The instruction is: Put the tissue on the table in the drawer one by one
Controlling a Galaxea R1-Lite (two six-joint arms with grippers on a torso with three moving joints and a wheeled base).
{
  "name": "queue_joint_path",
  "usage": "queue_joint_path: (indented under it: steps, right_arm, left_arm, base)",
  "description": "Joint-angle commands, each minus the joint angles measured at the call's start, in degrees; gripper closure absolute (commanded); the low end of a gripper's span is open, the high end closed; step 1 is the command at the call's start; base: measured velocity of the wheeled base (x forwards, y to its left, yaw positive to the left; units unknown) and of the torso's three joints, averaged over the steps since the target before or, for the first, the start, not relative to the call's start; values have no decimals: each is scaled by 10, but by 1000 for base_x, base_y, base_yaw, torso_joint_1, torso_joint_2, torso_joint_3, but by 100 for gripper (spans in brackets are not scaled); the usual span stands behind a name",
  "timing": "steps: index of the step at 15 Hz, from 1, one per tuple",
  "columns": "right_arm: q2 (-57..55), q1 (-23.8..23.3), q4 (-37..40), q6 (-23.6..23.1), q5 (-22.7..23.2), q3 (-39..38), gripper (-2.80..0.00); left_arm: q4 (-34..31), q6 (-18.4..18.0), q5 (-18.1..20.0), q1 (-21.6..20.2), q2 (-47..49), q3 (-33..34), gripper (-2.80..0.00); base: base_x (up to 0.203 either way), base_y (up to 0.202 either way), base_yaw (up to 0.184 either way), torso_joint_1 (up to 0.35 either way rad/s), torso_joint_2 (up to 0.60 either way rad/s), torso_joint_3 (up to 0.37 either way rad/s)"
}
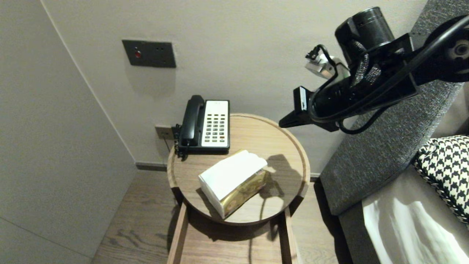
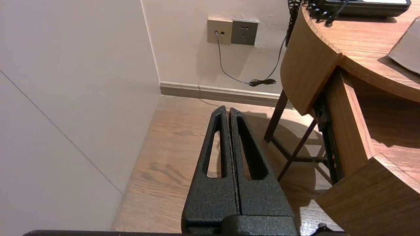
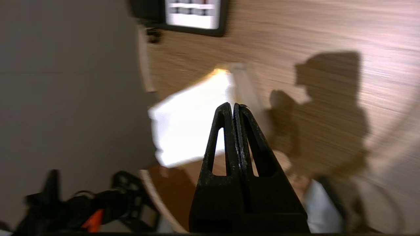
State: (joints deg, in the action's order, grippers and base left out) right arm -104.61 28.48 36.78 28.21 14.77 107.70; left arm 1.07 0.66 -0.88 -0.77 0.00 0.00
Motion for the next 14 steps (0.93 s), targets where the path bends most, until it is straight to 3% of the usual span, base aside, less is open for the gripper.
queue_joint_path:
  steps: [1,7,14]
  right_arm:
    - [-55,45,-40,17,0,23,0]
    - [-94,114,-55,-88,4,21,0]
    - [-101,187,-25,-162,9,8,0]
  left_arm:
    - [0,0,0,0,-3,0,0]
    - [0,0,0,0,-3,0,0]
    - [0,0,0,0,-3,0,0]
  base:
    - [0,0,0,0,0,0]
    - [0,0,0,0,0,0]
    - [0,0,0,0,0,0]
